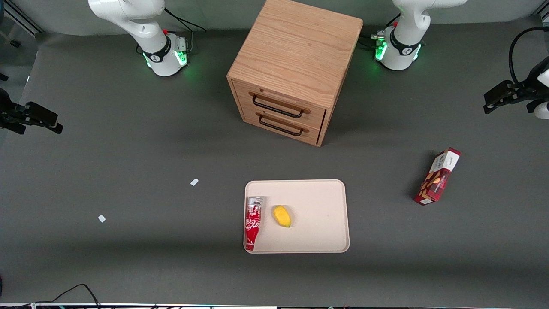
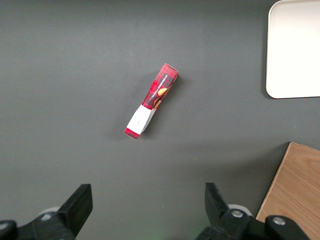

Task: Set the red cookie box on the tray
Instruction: 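Move the left gripper down over the red plaid shortbread box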

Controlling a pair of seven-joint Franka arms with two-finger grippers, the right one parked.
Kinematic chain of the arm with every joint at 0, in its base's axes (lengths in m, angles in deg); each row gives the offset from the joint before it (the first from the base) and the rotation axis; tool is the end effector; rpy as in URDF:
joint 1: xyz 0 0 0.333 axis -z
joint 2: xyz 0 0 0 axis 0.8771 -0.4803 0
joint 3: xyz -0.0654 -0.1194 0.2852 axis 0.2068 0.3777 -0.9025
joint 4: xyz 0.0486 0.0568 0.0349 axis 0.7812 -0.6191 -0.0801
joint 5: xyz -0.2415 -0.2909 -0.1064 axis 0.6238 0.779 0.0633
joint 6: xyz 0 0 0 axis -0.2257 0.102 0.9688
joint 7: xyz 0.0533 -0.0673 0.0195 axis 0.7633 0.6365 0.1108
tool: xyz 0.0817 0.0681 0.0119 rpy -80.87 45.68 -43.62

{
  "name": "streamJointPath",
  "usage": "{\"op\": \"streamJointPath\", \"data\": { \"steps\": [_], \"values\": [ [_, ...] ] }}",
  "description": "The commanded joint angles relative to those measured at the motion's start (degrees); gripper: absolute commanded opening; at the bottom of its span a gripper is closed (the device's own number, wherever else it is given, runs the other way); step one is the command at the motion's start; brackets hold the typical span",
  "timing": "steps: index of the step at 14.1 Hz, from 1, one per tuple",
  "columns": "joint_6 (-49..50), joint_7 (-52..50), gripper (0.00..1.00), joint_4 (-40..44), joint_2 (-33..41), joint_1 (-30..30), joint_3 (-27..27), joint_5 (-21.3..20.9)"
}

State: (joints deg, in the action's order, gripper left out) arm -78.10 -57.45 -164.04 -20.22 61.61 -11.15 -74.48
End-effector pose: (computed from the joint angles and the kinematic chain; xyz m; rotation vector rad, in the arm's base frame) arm 0.5246 0.0069 0.6288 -3.0903 0.0367 0.0109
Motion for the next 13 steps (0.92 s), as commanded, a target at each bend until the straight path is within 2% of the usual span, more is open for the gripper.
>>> {"op": "streamJointPath", "data": {
  "steps": [1, 8, 13],
  "values": [
    [0.3, -0.24, 1.0, -0.55, 1.04, -0.58, 0.53, -0.29],
    [-1.71, 2.9, 1.0, -3.7, -1.75, 0.03, 0.35, 0.68],
    [-21.54, 13.08, 1.0, -14.5, -8.52, 0.03, -0.09, -0.11]
  ]
}}
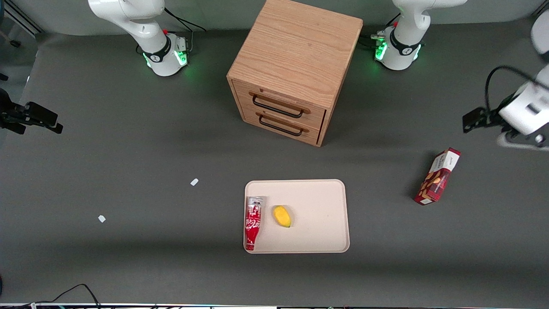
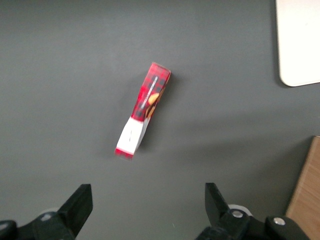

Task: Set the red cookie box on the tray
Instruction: 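Move the left gripper down over the red plaid shortbread box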

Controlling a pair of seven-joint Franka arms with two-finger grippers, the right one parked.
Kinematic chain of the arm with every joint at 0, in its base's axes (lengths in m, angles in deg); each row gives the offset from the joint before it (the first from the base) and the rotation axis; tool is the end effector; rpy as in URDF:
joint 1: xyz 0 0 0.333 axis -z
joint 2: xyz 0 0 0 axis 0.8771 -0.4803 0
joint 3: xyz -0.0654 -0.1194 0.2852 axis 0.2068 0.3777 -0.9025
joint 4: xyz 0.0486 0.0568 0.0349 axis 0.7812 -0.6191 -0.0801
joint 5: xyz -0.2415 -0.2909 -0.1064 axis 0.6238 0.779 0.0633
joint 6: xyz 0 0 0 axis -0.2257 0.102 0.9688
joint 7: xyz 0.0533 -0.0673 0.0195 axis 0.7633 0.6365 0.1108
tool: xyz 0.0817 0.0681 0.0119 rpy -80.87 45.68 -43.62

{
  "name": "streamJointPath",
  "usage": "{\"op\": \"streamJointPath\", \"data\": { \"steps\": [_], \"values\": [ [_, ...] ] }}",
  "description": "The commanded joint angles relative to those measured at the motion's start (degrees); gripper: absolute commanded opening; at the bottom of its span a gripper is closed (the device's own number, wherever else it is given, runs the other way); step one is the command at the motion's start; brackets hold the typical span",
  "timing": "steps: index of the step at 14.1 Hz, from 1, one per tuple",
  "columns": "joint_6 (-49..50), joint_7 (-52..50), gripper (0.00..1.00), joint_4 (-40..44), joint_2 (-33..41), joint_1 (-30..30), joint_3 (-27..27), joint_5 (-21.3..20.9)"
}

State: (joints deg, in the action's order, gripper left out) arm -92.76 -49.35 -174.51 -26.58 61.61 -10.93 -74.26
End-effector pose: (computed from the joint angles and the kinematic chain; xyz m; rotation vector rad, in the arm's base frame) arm 0.5629 0.0030 0.5029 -3.0854 0.2815 0.0742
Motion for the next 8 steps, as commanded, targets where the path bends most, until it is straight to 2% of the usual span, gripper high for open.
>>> {"op": "streamJointPath", "data": {
  "steps": [1, 5, 8],
  "values": [
    [-11.36, 9.02, 1.0, -5.53, -4.09, 0.12, -1.53, -0.33],
    [-22.98, 16.44, 1.0, -8.0, -11.57, 0.12, -4.18, 0.64],
    [-35.36, 18.98, 1.0, -14.23, -14.12, 0.29, -4.18, 0.64]
  ]
}}
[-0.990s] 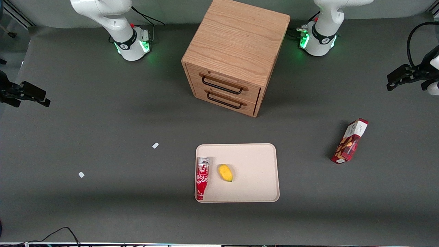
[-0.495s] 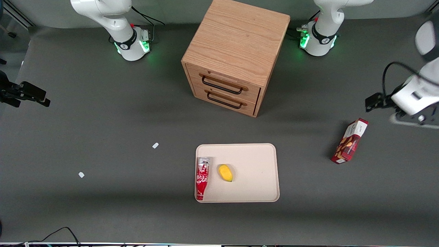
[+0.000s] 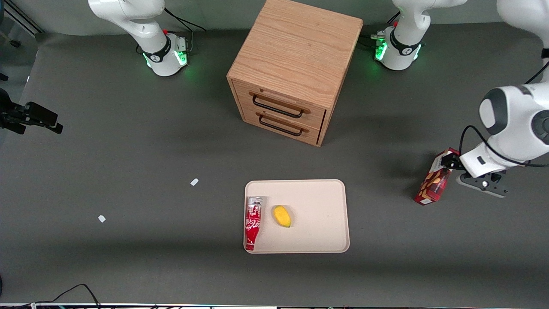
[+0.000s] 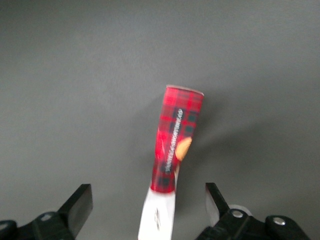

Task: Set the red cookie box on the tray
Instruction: 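Move the left gripper down over the red plaid shortbread box, then close the left gripper on the end of the shortbread box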

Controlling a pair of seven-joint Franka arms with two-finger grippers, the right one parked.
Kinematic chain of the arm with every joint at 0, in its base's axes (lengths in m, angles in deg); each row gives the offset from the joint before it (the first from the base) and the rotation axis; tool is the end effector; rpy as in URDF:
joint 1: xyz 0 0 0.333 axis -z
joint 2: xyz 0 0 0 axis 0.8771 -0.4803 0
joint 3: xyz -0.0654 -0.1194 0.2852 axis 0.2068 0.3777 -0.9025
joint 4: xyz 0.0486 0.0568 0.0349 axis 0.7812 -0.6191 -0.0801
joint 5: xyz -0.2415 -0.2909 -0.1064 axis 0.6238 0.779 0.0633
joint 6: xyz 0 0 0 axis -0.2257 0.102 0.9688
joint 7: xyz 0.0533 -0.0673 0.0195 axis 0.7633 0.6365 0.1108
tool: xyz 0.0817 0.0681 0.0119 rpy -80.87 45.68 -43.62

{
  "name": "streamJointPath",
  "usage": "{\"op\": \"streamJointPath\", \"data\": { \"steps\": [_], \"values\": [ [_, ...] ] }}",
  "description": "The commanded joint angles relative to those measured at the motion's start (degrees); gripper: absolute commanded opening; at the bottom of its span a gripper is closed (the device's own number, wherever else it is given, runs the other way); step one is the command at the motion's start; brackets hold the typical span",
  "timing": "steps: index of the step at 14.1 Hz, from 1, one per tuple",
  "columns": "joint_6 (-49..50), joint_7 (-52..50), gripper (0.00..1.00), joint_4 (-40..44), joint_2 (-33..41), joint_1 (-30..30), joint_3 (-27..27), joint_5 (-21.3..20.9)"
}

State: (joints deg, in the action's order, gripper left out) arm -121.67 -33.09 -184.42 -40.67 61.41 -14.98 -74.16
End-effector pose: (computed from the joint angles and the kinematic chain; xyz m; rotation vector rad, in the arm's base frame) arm 0.5969 0.0428 0.3236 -3.0134 0.6306 -0.0411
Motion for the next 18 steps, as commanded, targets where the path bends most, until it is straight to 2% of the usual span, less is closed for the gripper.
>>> {"op": "streamJointPath", "data": {
  "steps": [1, 6, 7, 8, 9, 10, 11, 13, 18],
  "values": [
    [-9.18, 2.99, 1.0, -5.99, -1.17, 0.59, -0.13, 0.63],
    [-14.48, 6.77, 1.0, -7.67, -5.22, 0.59, -0.22, 0.8],
    [-14.22, 6.68, 1.0, -7.67, -5.49, 0.59, -0.22, 2.02],
    [-13.78, 6.86, 0.95, -7.67, -5.66, 0.67, -0.22, 3.43],
    [-13.78, 7.03, 0.77, -7.76, -5.75, 0.68, -0.22, 3.44],
    [-13.6, 7.3, 0.49, -7.76, -5.75, 0.68, -0.22, 3.44],
    [-13.43, 7.39, 0.26, -7.67, -5.75, 0.68, -0.22, 3.44],
    [-13.43, 7.91, 0.0, -7.67, -5.66, 1.11, -0.22, 3.44],
    [-13.16, 8.44, 0.0, -7.32, -5.49, 1.55, -0.31, 3.44]
  ]
}}
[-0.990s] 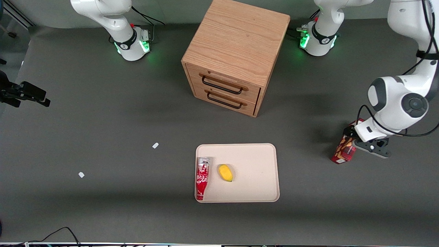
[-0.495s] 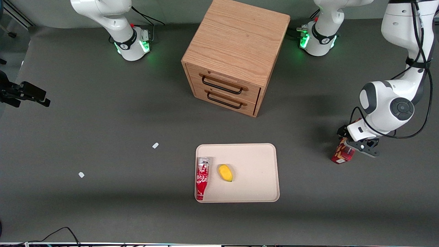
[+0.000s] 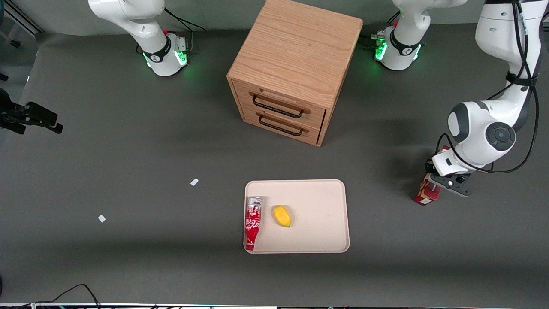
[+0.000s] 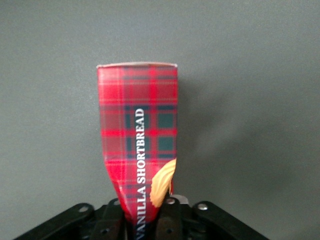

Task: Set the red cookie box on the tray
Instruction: 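Close the left gripper on the end of the shortbread box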

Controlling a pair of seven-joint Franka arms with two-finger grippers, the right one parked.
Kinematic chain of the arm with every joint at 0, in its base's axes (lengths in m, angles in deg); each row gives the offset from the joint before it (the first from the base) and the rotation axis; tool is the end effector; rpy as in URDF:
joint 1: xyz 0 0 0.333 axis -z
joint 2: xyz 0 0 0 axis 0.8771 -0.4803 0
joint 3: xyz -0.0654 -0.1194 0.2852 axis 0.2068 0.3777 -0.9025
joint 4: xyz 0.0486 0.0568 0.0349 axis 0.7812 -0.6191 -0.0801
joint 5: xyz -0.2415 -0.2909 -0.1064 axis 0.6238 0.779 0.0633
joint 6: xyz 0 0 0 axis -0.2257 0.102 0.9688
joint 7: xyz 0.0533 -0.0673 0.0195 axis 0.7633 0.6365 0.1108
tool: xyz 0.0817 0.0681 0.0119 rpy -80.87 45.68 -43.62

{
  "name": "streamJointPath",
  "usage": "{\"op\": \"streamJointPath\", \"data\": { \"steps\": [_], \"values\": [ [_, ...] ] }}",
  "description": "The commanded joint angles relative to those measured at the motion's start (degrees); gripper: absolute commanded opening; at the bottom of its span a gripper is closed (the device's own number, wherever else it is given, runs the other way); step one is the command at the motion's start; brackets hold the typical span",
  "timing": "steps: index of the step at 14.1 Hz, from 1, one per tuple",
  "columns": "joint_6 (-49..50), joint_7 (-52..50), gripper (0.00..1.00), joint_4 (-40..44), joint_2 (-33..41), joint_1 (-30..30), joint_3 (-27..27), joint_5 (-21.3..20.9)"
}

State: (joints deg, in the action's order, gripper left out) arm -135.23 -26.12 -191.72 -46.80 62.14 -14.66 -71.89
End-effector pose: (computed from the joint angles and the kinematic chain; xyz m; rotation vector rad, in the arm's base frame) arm 0.5737 0.0309 0.2303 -2.9923 0.8107 -0.0521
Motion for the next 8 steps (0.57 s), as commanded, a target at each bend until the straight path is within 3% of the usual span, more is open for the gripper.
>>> {"op": "streamJointPath", "data": {
  "steps": [1, 5, 8],
  "values": [
    [0.48, 1.38, 0.0, -0.03, 0.64, 0.83, -0.63, 1.25],
    [6.61, 0.68, 0.0, 3.12, 2.12, 1.0, -0.63, 1.69],
    [20.99, -1.94, 0.0, 13.2, 3.36, 1.0, -0.63, 2.48]
  ]
}}
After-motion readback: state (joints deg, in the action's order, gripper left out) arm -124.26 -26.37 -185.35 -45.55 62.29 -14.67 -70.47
